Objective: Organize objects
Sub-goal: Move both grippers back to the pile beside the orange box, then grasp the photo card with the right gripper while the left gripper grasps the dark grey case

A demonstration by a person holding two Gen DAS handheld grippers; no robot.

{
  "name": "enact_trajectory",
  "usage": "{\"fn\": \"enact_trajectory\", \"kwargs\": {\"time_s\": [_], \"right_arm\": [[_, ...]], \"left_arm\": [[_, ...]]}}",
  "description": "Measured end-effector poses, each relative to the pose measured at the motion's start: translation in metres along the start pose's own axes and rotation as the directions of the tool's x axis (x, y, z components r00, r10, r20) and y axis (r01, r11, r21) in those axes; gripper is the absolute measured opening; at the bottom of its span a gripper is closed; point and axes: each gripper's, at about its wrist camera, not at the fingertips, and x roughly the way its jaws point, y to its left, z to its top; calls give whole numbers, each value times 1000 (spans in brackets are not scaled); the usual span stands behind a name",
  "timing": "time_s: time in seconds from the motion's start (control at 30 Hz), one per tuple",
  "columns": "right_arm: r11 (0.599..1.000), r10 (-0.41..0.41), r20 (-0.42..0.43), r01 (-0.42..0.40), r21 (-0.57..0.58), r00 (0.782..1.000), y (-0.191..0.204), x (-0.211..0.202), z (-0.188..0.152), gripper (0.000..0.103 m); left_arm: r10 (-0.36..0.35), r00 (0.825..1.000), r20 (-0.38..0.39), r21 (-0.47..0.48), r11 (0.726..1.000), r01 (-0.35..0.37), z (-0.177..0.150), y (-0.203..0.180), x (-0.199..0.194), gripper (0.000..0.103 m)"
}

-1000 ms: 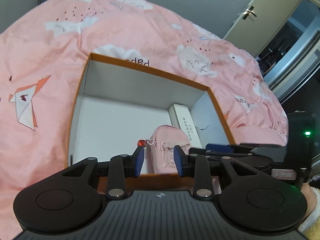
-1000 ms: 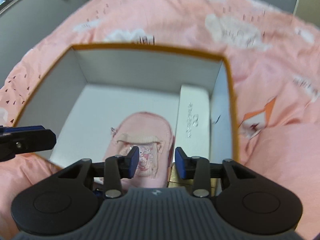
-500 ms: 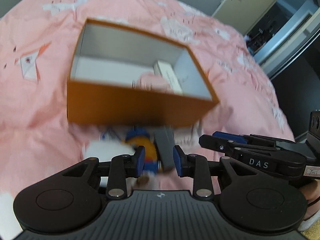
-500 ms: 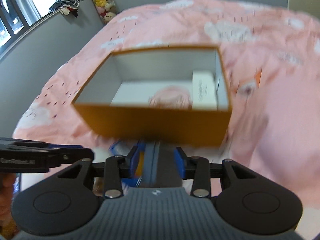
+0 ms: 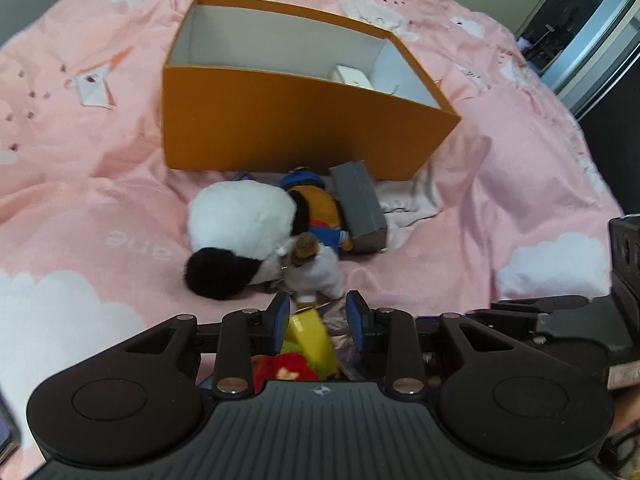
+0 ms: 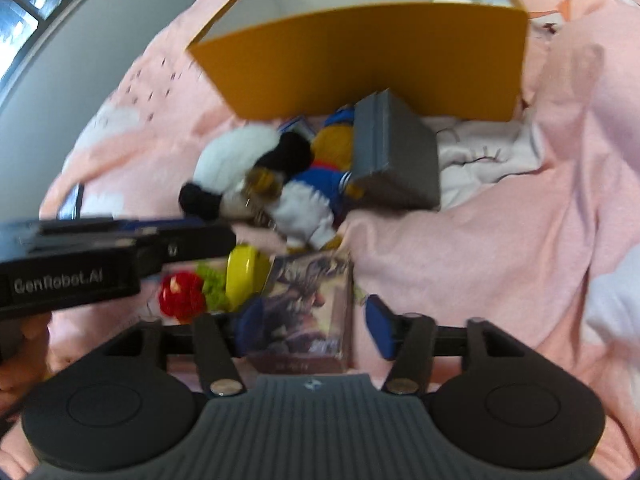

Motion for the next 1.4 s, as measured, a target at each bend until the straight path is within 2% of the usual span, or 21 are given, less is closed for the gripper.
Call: {"fn": "enact_trajectory", "kwargs": {"time_s": [0.07,0.2,0.37,0.5,0.53,0.57,0.63,0.67,0.73,0.83,0.87,0.9,0.97,1.13,1.33,1.4], "right_arm": [[998,-28,-15,27,-51,999,8,3,-2,63],[993,-53,-32,49,-110,998,15,11,-2,64],[993,-41,-71,32,-116,997,15,23,0,61],[992,-46,-62,38,-123,997,16,22,-1,60],[990,-54,-55,47,-131,997,17,19,-2,48],[985,-100,-29,95,-142,995,19,15,-2,18],[980,-136,17,137,-144,991,17,2,-1,1],[983,-130,28,132,-129,991,13,-4,0,1],[988,-117,24,119,-99,993,7,-8,1,3],[993,-87,-10,86,-77,996,5,-2,2,15],[993,-84,-15,83,-79,996,7,1,2,33],[993,-79,-25,77,-90,997,9,3,3,42],[991,-66,-50,60,-117,997,15,10,4,50],[981,-101,-87,84,-175,991,27,25,7,56],[989,-79,-119,63,-137,990,19,39,15,57],[989,-73,-117,57,-136,990,19,38,14,55]], "left_arm": [[29,1000,5,4,1000,-29,-4,-1,-2,35],[23,1000,7,-5,1000,-23,-8,3,-2,35],[9,1000,-4,-8,1000,-9,-9,6,2,35],[-12,1000,-6,-18,1000,12,-9,9,3,35],[-17,1000,-4,-19,1000,17,-9,9,2,35],[-22,1000,1,-19,1000,22,-9,9,1,35],[-37,999,11,-18,999,37,-8,10,0,35],[-48,999,13,-17,999,48,-7,9,0,35],[-61,998,8,-12,998,61,-6,8,1,35],[-61,998,4,-4,998,61,-5,7,2,35],[-59,998,5,-6,998,59,-6,8,2,35],[-57,998,6,-11,998,57,-6,10,1,35],[-55,998,10,-22,998,55,-6,14,0,35],[-60,998,14,-36,998,60,-6,20,1,35],[-73,997,7,-42,996,74,-5,24,4,35],[-79,997,3,-43,996,79,-5,25,5,35]]}}
